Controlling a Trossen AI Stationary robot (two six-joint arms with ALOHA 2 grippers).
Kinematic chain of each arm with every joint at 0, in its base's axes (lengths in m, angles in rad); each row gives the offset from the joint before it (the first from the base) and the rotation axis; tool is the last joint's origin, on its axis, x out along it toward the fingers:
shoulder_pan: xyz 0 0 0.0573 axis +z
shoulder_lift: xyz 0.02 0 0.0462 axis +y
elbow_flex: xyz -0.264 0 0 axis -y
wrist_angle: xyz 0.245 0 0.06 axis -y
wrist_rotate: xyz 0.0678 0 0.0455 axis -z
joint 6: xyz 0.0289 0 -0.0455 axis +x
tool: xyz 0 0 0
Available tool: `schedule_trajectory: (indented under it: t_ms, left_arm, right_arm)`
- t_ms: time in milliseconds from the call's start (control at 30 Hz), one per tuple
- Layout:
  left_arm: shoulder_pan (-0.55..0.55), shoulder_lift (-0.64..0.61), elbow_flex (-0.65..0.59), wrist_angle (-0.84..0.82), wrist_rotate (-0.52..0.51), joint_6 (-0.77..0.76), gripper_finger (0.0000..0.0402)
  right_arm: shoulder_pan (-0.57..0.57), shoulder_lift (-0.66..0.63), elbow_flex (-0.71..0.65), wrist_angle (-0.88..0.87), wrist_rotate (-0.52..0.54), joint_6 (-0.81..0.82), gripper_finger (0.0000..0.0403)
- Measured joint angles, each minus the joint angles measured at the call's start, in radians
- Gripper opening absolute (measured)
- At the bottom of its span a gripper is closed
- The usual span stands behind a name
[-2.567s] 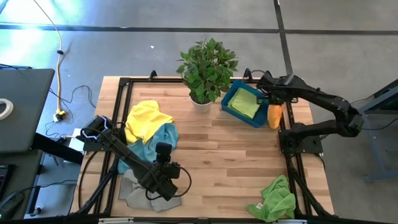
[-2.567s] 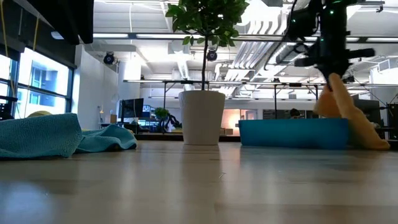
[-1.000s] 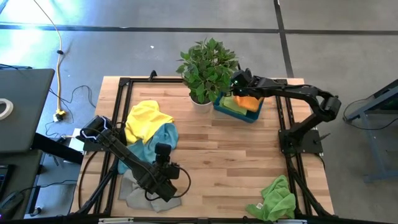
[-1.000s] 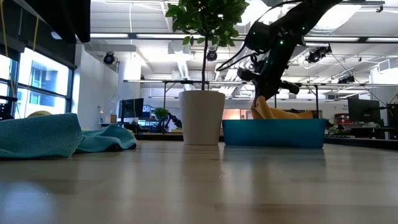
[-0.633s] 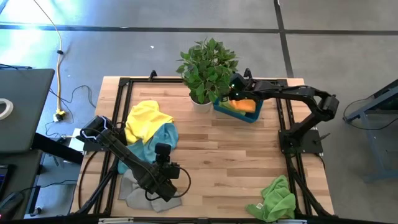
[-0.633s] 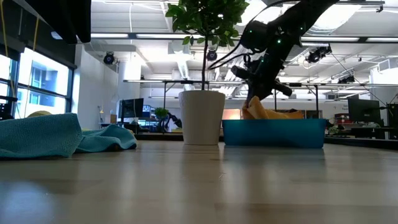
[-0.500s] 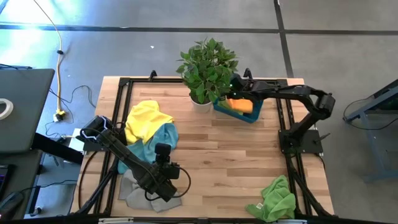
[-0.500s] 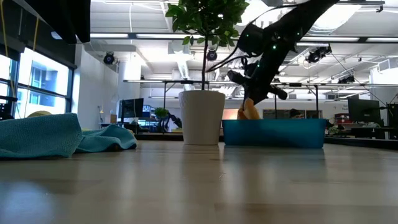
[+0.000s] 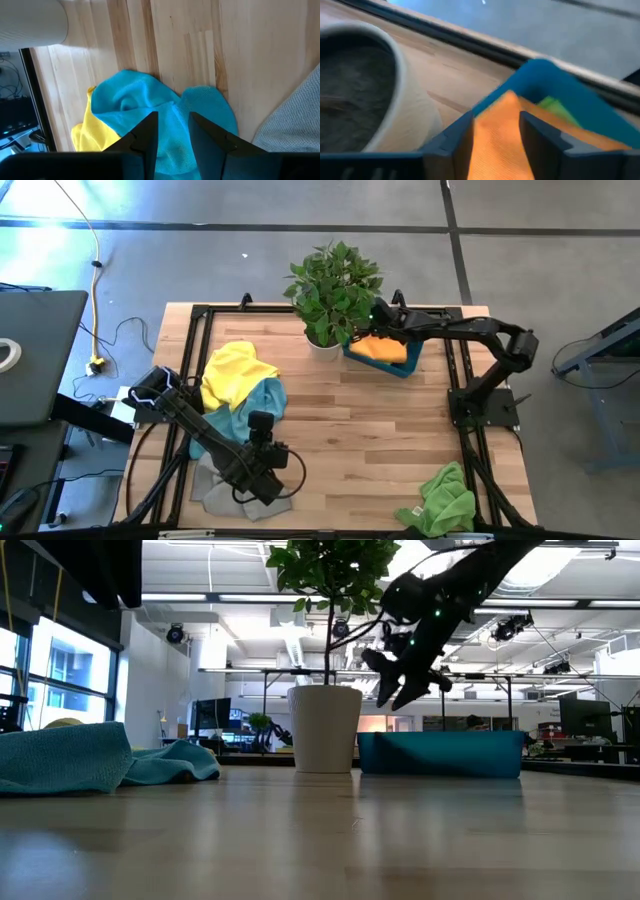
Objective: Fold microfiber towels
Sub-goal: Fold the green towel
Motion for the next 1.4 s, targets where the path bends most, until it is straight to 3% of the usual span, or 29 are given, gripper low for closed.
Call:
schedule_trajectory:
  t_ms: [200, 433, 567, 1000, 1400]
  left_arm:
    - [0.0, 0.0, 0.0, 0.003, 0.0, -0.017, 0.0099]
    - [0.004, 0.0, 0.0, 0.016, -0.006, -0.02, 0.0099]
    - [0.012, 0.0, 0.0, 0.023, -0.013, -0.034, 0.0099]
    - [0.015, 0.0, 0.0, 0.036, -0.023, -0.041, 0.0099]
    - [0.015, 0.0, 0.0, 0.066, -0.047, -0.043, 0.0099]
  right_arm:
    - [0.019, -0.14, 0.0, -0.12, -0.049, -0.088, 0.0176]
    - [0.173, -0.23, 0.0, -0.483, -0.429, -0.037, 0.0176]
    - [0.356, -0.229, 0.0, -0.662, -0.539, 0.06, 0.0176]
    - [0.953, -0.227, 0.0, -0.76, -0.594, 0.349, 0.0176]
    - [1.306, -0.211, -0.002, -0.759, -0.605, 0.978, 0.0176]
